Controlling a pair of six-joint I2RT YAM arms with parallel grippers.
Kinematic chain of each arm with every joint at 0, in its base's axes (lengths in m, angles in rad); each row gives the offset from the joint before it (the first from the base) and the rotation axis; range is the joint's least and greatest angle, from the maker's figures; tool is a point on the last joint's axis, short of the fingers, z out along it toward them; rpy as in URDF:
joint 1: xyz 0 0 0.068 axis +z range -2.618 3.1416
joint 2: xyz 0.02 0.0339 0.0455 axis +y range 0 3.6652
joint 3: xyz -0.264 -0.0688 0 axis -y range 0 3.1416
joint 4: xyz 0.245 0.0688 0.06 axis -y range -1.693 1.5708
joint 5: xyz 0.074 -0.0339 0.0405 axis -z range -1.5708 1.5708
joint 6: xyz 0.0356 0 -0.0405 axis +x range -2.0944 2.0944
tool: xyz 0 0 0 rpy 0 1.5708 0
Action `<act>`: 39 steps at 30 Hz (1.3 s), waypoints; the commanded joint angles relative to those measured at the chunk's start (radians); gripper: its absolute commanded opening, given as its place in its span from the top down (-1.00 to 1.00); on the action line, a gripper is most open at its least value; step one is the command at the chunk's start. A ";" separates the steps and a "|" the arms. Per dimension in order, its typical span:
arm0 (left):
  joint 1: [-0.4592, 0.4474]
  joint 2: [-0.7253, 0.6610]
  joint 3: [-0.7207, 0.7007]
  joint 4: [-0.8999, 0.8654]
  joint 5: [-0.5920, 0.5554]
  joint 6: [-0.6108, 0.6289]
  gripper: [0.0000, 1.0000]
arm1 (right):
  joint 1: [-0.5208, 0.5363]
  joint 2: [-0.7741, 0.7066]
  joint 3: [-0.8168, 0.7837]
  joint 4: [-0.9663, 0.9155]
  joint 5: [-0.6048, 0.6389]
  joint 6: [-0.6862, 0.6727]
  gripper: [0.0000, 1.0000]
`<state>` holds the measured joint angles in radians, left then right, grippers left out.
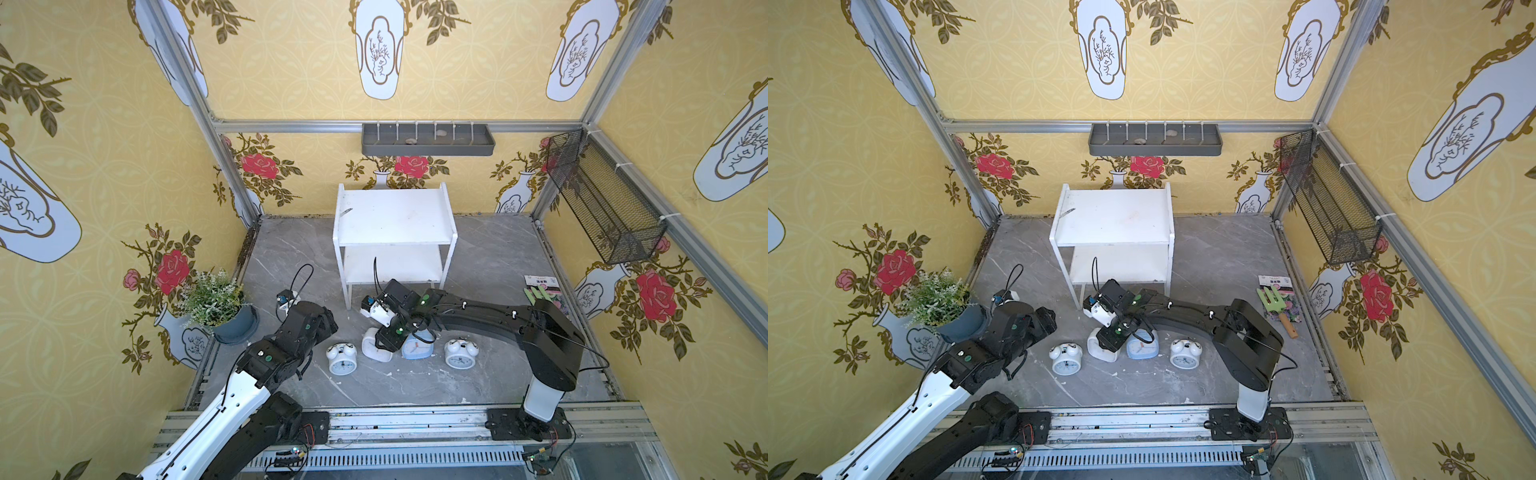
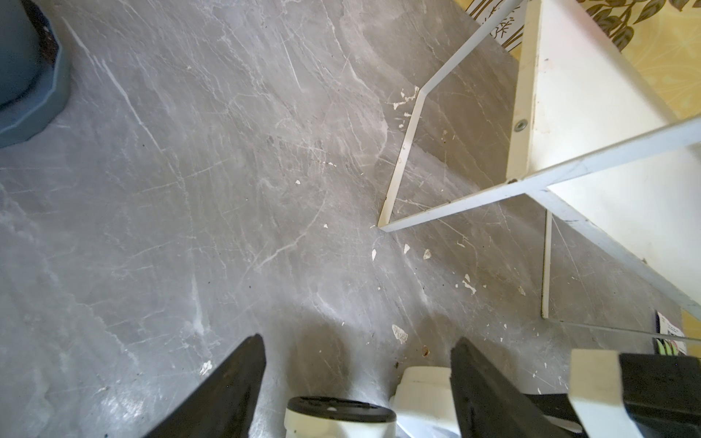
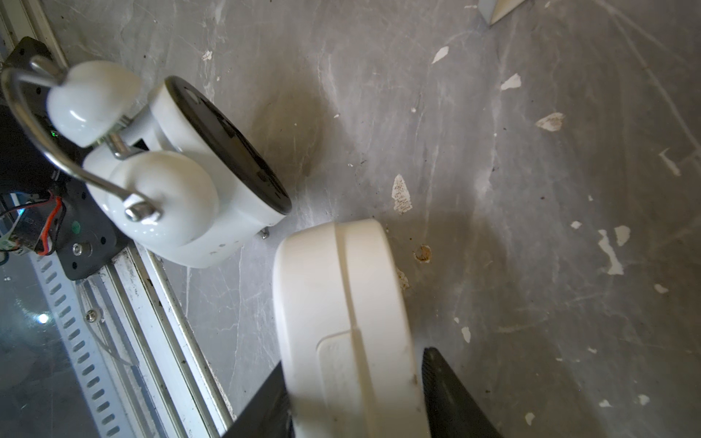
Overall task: Place the alarm clocks on the shelf by style
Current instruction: Pick up the alarm from the center of the board.
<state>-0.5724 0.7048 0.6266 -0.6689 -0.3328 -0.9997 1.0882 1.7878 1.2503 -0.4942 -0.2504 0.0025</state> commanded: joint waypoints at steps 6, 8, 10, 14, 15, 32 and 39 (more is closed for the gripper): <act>0.000 0.004 -0.001 0.013 -0.005 -0.002 -0.62 | 0.014 -0.029 -0.023 0.012 0.030 -0.002 0.21; 0.000 0.002 0.004 0.011 -0.007 0.001 -0.62 | 0.020 -0.038 -0.021 0.007 0.037 0.001 0.24; 0.000 -0.003 0.007 0.009 -0.009 0.004 -0.62 | 0.025 -0.053 -0.016 -0.002 0.043 0.003 0.34; 0.001 -0.014 0.027 -0.001 -0.006 0.024 -0.63 | 0.027 -0.112 -0.007 -0.028 0.053 0.023 0.41; 0.000 -0.017 0.036 -0.001 0.000 0.036 -0.63 | 0.027 -0.134 -0.007 -0.031 0.053 0.028 0.41; 0.002 -0.103 0.104 0.544 0.990 0.411 -0.87 | -0.060 -0.543 0.096 -0.165 -0.268 0.123 0.41; 0.002 -0.030 0.149 0.654 1.276 0.395 -0.72 | -0.061 -0.570 0.155 -0.188 -0.344 0.137 0.33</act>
<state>-0.5705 0.6678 0.7696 -0.1219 0.7506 -0.6060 1.0275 1.2243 1.3933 -0.6838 -0.5365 0.1299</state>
